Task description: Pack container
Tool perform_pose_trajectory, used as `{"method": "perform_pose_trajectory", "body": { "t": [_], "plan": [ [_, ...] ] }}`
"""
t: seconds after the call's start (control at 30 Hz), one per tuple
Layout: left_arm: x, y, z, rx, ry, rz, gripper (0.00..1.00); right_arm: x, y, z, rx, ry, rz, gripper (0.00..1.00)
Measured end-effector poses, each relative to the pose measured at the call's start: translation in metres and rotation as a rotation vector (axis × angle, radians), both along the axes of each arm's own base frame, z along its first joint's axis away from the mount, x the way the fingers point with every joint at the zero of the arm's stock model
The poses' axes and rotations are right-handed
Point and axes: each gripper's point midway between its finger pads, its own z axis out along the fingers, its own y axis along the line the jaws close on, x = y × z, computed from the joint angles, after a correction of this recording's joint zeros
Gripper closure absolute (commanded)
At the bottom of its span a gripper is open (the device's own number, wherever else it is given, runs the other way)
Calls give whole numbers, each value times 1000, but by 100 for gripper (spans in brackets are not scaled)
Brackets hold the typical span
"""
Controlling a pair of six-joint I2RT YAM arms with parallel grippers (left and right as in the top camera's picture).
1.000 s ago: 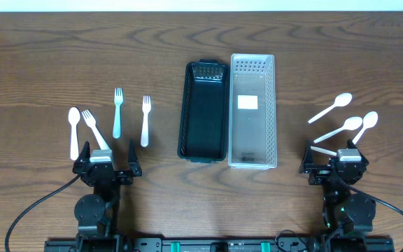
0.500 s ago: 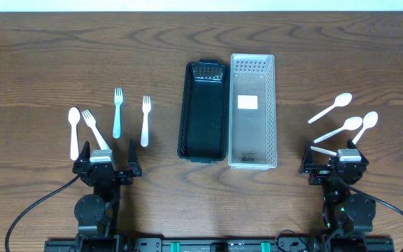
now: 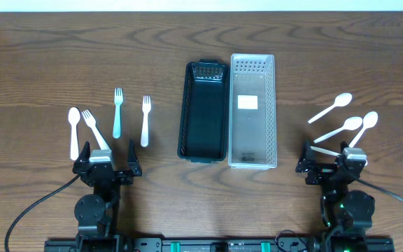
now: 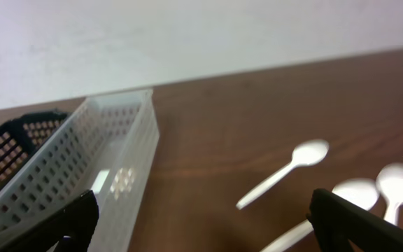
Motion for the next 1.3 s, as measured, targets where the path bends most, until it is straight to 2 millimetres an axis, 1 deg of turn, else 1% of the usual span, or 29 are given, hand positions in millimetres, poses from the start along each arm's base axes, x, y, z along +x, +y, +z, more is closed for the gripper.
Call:
{"method": "perform_pose_trajectory", "body": {
  "t": [0.1, 0.23, 0.27, 0.33, 0.4, 0.5, 0.57, 0.67, 0.73, 0.83, 0.9, 0.97, 1.03, 1.13, 1.23, 1.3],
  "plan": [
    [0, 0, -2, -63, 16, 7, 2, 1, 3, 3, 30, 56, 11, 1],
    [-4, 1, -13, -127, 129, 26, 2, 5, 6, 22, 40, 192, 26, 1],
    [-5, 1, -13, -134, 166, 30, 2, 7, 6, 26, 36, 239, 29, 1],
    [-7, 1, 1, -148, 230, 37, 2, 13, 6, 36, 18, 335, 34, 1],
    [-8, 1, 22, -155, 295, 44, 2, 18, 4, 40, 0, 442, 29, 1],
    [0, 1, 54, -160, 392, 54, 2, 28, -3, 45, -30, 604, 3, 1],
    [5, 1, 64, -168, 492, 66, 2, 39, -5, 47, -43, 675, -5, 1],
    [12, -2, 67, -175, 714, 77, 2, 54, -7, 48, -55, 744, -7, 1],
    [14, -7, 64, -188, 873, 67, 2, 63, -8, 46, -60, 767, -6, 1],
    [28, -17, 62, -221, 1041, 34, 2, 68, -8, 40, -56, 803, -7, 1],
    [44, -22, 58, -238, 1088, 16, 2, 66, -8, 33, -45, 836, -13, 1],
    [60, -24, 52, -252, 1095, 10, 2, 63, -8, 27, -36, 865, -18, 1],
    [79, -26, 42, -276, 1094, 15, 2, 61, -8, 24, -32, 886, -20, 1],
    [101, -27, 22, -300, 1109, 27, 2, 58, -8, 21, -29, 902, -22, 1],
    [116, -28, -5, -312, 1153, 41, 2, 56, -8, 20, -27, 912, -23, 1],
    [121, -28, -24, -316, 1198, 52, 2, 54, -8, 19, -27, 920, -23, 1]
  ]
}}
